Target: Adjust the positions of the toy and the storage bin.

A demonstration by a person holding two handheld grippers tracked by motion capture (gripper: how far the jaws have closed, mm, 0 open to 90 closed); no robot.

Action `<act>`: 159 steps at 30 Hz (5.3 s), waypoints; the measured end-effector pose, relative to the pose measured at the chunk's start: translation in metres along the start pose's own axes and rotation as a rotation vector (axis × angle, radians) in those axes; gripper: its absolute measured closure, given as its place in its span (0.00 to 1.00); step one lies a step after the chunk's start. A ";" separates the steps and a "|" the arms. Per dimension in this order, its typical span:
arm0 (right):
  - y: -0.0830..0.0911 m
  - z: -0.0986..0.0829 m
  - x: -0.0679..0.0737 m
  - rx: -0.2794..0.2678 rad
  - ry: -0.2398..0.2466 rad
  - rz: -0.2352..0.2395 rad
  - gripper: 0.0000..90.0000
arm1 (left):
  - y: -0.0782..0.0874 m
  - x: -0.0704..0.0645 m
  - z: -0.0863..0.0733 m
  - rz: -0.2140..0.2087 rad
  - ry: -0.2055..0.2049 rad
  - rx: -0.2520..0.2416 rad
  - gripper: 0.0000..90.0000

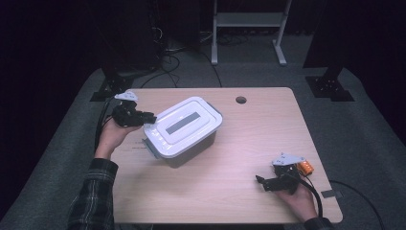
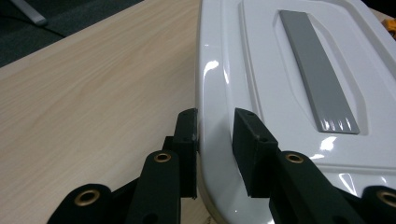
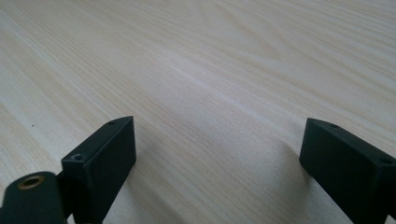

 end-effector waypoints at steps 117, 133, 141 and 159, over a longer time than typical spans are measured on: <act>0.012 0.182 -0.015 -0.130 -0.001 0.043 1.00 | -0.002 -0.099 -0.006 -0.024 -0.013 0.010 0.97; 0.010 0.176 -0.023 -0.146 -0.025 0.039 1.00 | -0.014 -0.081 -0.006 0.033 0.006 0.017 0.95; -0.001 0.184 -0.018 -0.153 -0.034 0.080 0.83 | -0.034 -0.080 -0.003 0.017 0.006 0.035 0.94; 0.024 0.162 -0.004 -0.137 -0.028 0.152 0.83 | -0.043 -0.100 -0.001 -0.039 -0.020 0.037 0.92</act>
Point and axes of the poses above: each handheld gripper's, and its own axes: y roughly backward along the jaws, z roughly out of its top, x roughly to its left, the point moved 6 cm from there along -y, roughly forward along the jaws, and after that the axes turned 7 degrees about y, right-handed, at the moved point
